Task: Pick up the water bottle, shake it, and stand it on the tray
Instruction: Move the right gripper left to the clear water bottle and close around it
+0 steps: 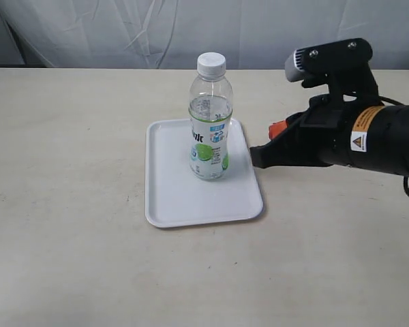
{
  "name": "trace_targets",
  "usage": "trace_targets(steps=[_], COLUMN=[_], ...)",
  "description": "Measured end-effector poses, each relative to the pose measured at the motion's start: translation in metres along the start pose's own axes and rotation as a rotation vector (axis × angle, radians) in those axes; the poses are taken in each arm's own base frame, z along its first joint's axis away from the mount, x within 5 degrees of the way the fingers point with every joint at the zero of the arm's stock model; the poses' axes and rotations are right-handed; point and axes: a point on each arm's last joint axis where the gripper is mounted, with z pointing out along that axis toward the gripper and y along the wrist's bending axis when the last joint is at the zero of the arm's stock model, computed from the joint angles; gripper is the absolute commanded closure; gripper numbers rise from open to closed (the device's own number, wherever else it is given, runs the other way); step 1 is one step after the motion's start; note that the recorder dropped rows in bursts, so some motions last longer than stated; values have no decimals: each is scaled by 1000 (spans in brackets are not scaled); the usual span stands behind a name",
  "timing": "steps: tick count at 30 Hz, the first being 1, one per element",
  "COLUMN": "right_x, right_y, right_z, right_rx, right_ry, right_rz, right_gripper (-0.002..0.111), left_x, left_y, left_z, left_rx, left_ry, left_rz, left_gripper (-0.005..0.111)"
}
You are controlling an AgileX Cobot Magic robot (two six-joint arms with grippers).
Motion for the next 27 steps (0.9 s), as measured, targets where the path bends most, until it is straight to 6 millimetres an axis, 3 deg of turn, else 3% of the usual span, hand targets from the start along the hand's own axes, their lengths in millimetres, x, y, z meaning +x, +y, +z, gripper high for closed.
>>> trace_targets(steps=[6,8,11,12,14,27], right_x=[9,15,25,27,29,8], right_y=[2,2,2,2,2,9], right_z=[21,31,46,49,54,55], right_rx=[-11,-13,-15,-15,-19,-95], right_ry=[43,66,112,119,124,-112], right_rz=[8,-3,-6,-6,-4,13], right_gripper=[109,99,51,30,6,4], left_x=[0,0,0,0,0,0], left_y=[0,0,0,0,0,0], left_z=[0,0,0,0,0,0], left_rx=[0,0,0,0,0,0], left_ry=[0,0,0,0,0,0], left_rz=[0,0,0,0,0,0], left_gripper=[107,107,107,107,107,107])
